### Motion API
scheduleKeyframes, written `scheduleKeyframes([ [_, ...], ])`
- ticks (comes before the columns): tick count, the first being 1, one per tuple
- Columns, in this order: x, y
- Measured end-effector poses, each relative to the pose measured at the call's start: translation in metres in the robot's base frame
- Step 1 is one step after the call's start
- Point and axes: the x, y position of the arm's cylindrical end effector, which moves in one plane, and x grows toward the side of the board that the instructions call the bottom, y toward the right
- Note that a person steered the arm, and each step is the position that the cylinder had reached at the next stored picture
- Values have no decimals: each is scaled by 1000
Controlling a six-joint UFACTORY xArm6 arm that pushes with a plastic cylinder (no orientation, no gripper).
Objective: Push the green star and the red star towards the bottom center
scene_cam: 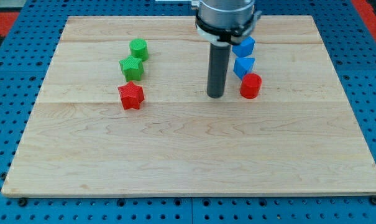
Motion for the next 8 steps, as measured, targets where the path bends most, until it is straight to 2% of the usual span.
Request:
scheduleKeyframes([
  [2,-104,-35],
  [3,-137,-76],
  [5,-129,-155],
  [6,-105,-161],
  [8,-14,-161],
])
